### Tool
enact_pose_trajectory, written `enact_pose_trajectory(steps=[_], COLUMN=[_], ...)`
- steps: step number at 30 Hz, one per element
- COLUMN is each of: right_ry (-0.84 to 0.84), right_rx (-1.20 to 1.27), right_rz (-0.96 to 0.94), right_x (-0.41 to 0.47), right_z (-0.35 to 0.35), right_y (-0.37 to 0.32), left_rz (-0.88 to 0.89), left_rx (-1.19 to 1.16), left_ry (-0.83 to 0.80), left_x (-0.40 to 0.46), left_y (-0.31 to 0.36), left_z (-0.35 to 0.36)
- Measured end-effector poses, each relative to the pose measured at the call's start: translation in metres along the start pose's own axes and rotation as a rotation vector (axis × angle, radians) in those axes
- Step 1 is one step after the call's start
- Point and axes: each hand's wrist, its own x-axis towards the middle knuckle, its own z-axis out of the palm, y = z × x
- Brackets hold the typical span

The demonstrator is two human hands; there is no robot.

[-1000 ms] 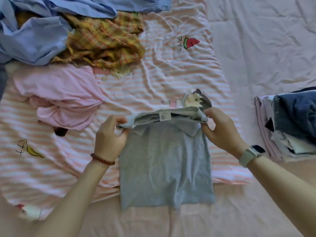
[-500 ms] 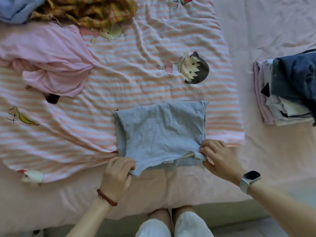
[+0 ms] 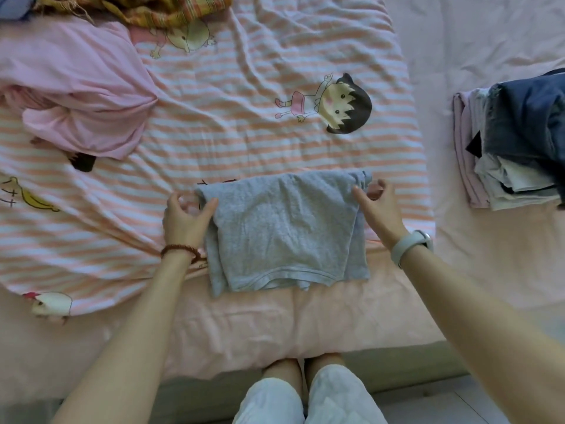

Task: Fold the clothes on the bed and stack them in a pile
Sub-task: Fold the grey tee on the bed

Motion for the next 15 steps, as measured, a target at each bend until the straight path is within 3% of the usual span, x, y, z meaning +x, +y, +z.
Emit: enact_pose_trajectory(steps=[2,6,8,12,15], right_ry=[-0.086,-0.119,-0.086,0.127,0.210], right_rx=[0.081,0.177,0.208,0.186,0.111], right_rz=[0.066,0.061,-0.008,-0.213,-0.308], right_x=[0.006,0.011,0.010,0.005,0.018], right_z=[0.004,0.006,0.004,-0.004,-0.014], right_y=[-0.004,-0.002,0.000,-0.003,-0.022], left_rz=[-0.140,-0.224,-0.083,0.291,0.323], left_rx=[-0.145,-0.219,-0.179,-0.058,-0.086], left_ry=[-0.106,-0.275,-0.200,0.125,0.227], left_x=[0.017,0.023,0.015,-0.007,0.005], left_y=[0.006,0.009,0.010,0.016,0.039], left_z=[0.002,0.001,0.001,0.003,0.009])
